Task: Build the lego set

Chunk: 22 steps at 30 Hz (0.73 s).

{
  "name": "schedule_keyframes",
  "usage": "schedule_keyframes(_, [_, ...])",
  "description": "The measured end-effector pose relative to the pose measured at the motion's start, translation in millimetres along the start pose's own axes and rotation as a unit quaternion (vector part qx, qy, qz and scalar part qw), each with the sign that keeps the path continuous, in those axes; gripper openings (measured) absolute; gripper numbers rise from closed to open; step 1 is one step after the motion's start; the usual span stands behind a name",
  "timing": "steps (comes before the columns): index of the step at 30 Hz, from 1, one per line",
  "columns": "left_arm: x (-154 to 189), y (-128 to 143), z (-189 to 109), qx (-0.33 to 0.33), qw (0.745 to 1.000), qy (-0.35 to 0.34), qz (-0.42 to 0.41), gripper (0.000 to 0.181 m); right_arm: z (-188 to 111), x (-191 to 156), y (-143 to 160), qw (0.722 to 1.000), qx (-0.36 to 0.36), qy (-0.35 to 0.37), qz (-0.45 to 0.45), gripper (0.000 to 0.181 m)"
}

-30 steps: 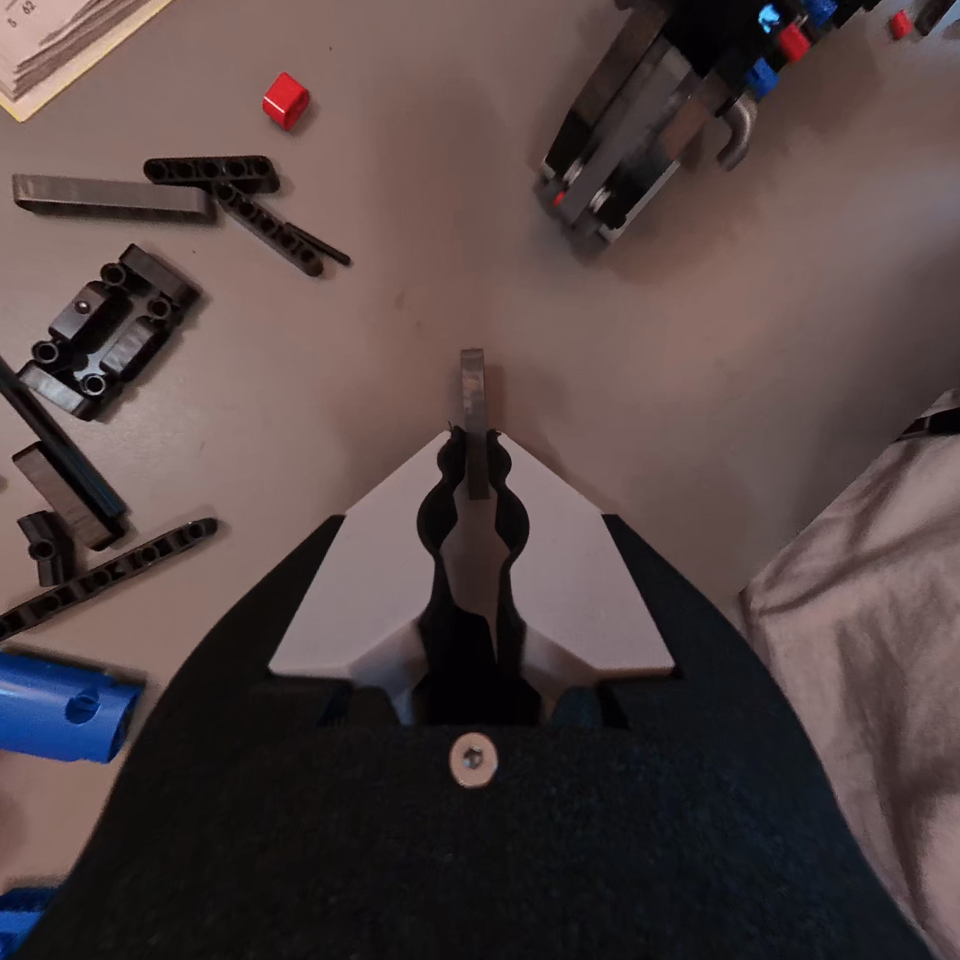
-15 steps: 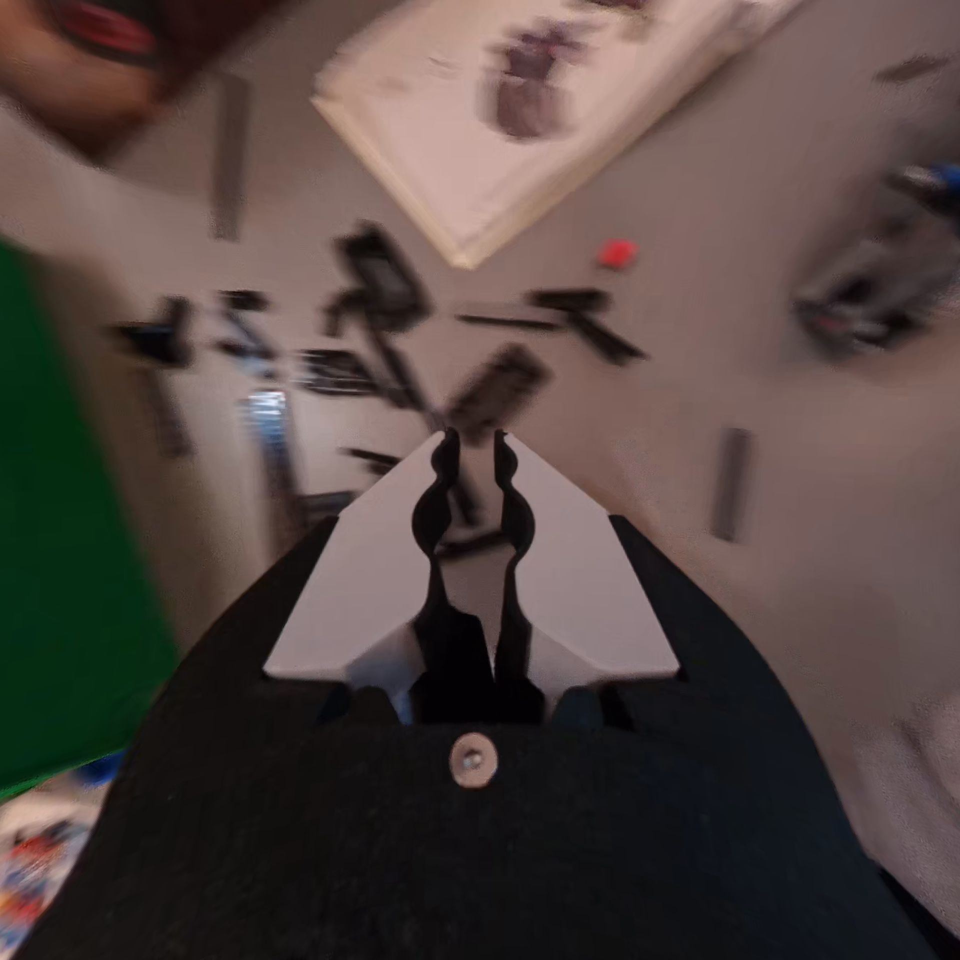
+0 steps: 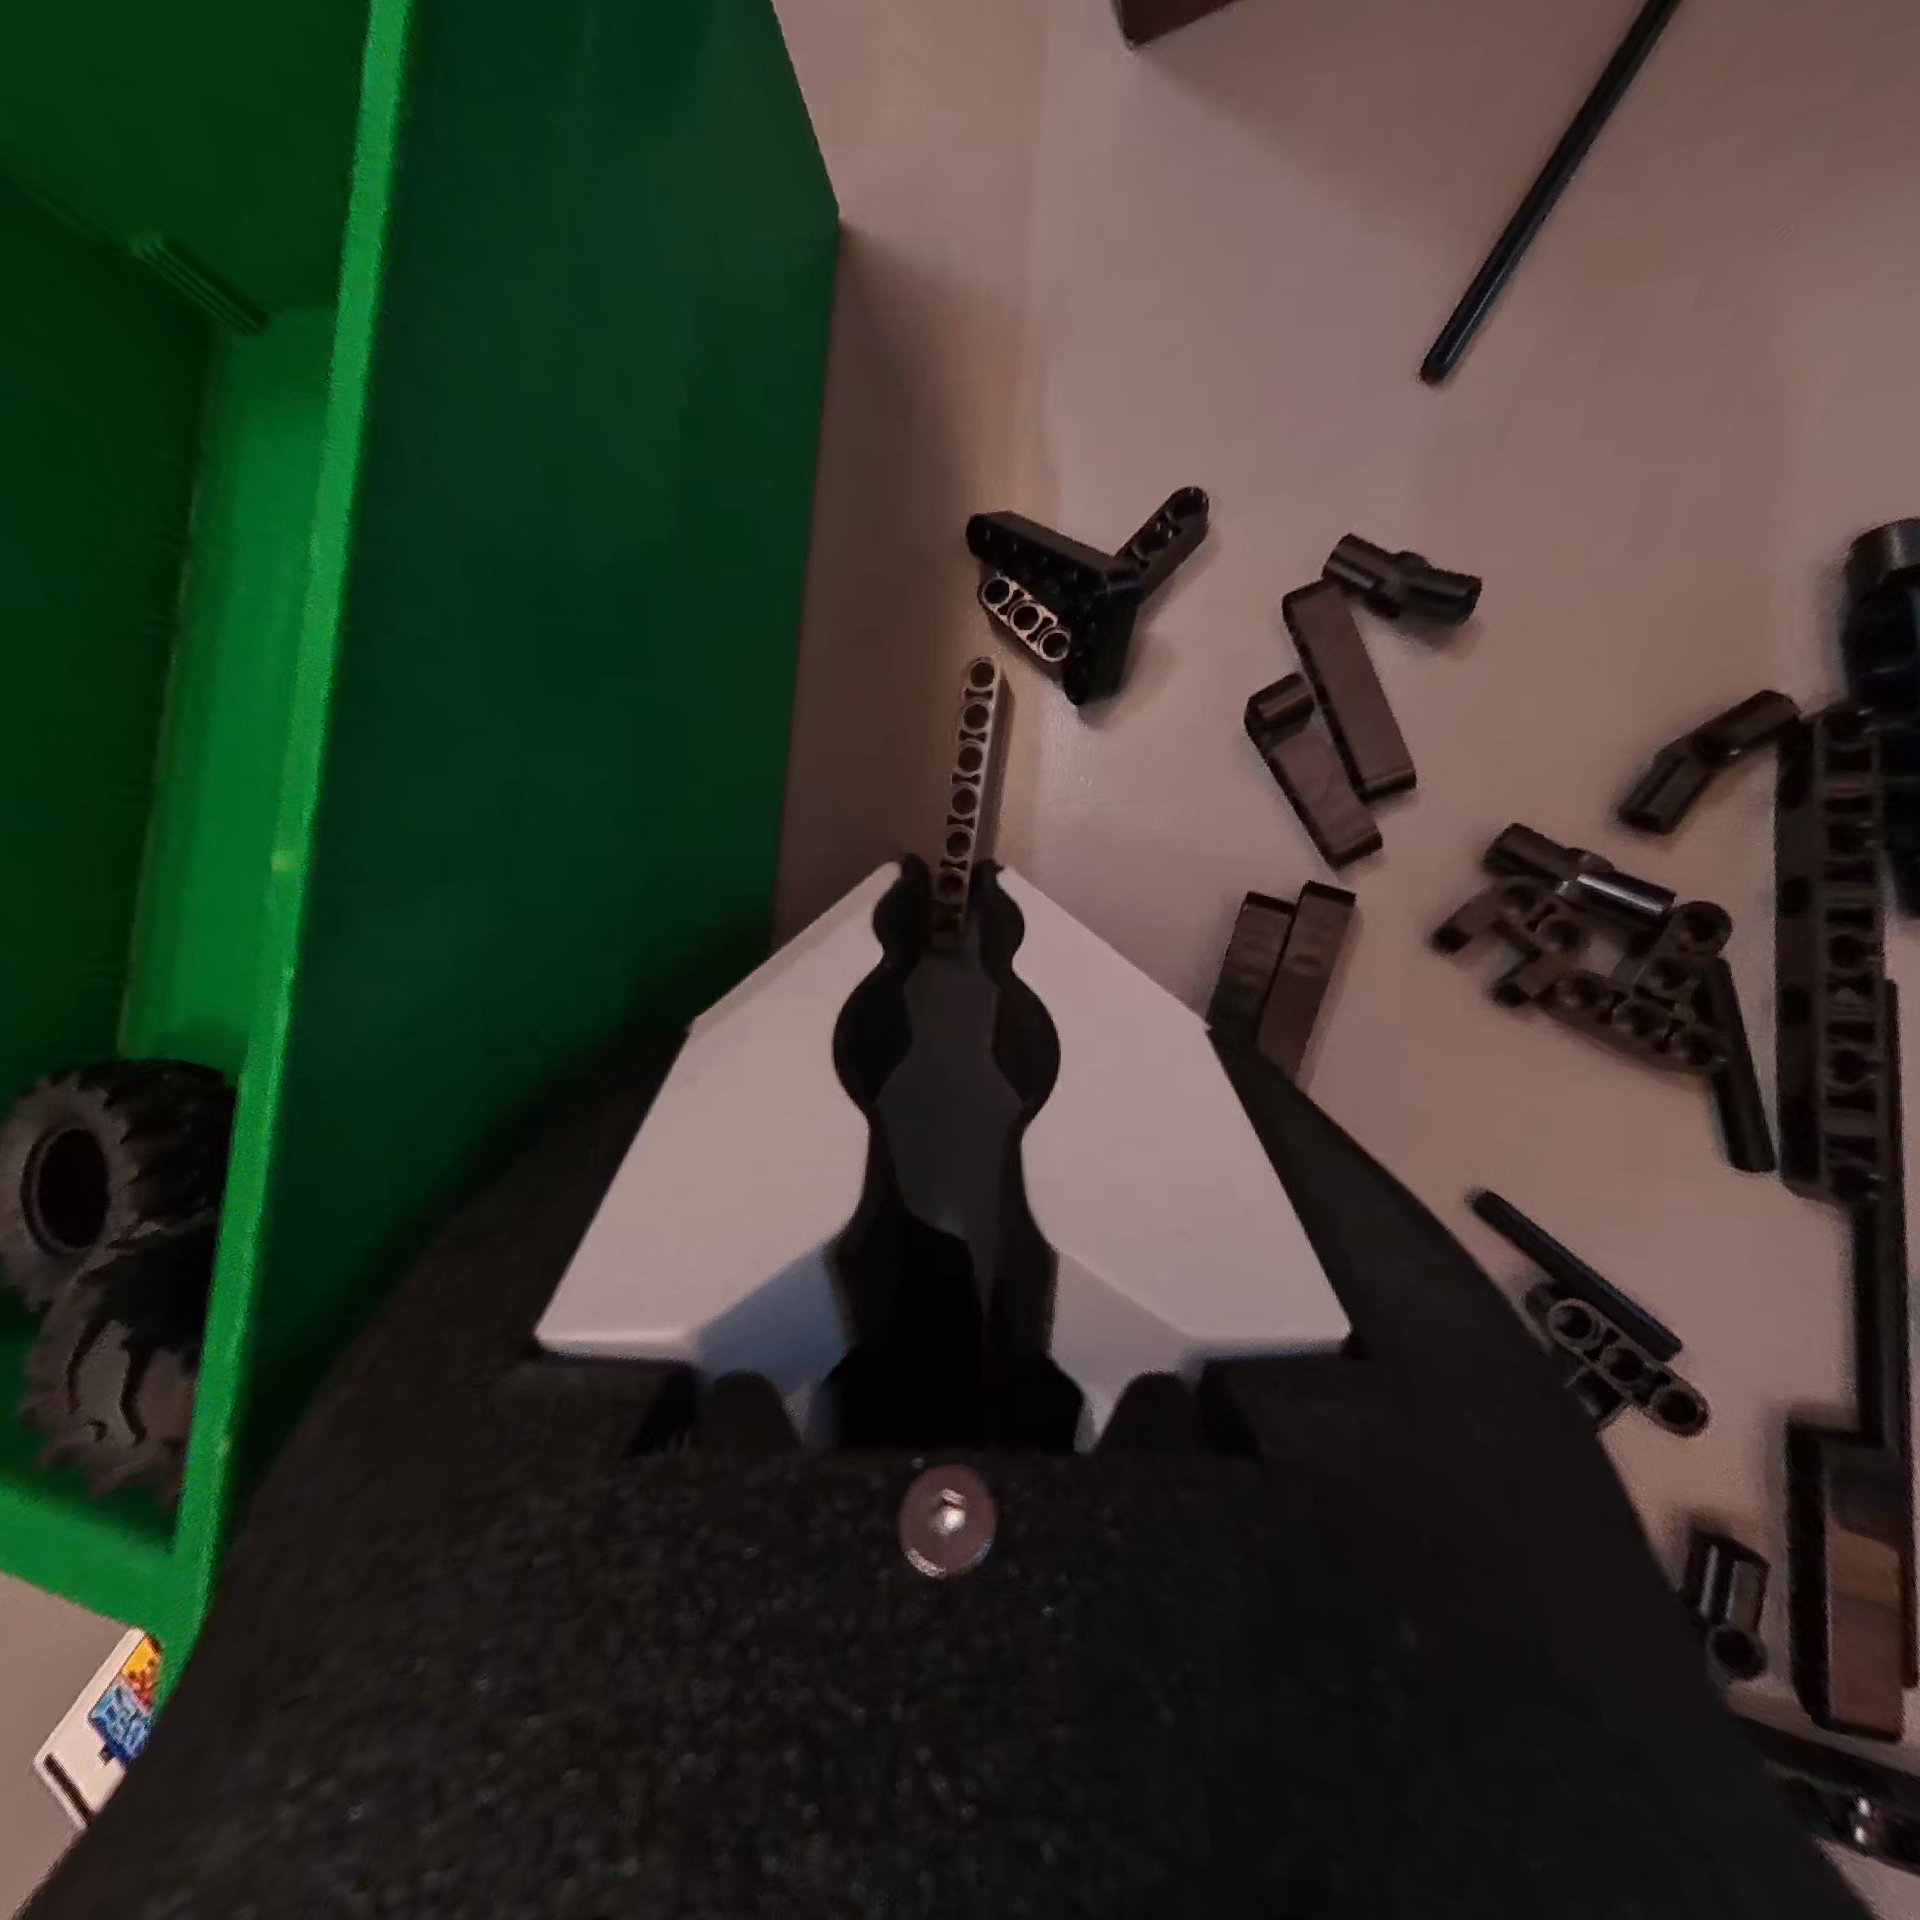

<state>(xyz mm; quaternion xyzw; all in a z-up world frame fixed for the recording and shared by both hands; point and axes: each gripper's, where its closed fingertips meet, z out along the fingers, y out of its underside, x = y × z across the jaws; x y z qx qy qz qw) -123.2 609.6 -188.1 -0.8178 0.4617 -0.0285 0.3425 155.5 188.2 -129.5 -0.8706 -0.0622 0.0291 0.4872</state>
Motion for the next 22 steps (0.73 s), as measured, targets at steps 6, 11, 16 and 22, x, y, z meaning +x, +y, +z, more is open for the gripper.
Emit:
schedule_keyframes(6, [14.2, 5.0, -35.9, -0.003, 0.998, 0.061, 0.026, 0.006, 1.9, -2.0, 2.0, 1.000, -0.005, -0.003, -0.001, 0.055])
schedule_keyframes(11, [98.9, 10.8, -143.6, 0.078, 0.973, 0.191, 0.104, 0.005, -1.5, -0.7, -1.9, 1.000, 0.000, 0.005, -0.006, 0.054])
schedule_keyframes(16, [204.8, 78.9, -175.0, 0.039, 0.947, 0.276, 0.157, 0.006, -1.4, -0.2, -2.1, 1.000, 0.000, 0.007, -0.007, 0.054])
schedule_keyframes(22, [237.8, 106.1, -172.4, 0.043, 0.944, 0.299, 0.134, 0.006, 0.4, -6.5, -1.8, 1.000, -0.003, -0.004, -0.007, 0.054])
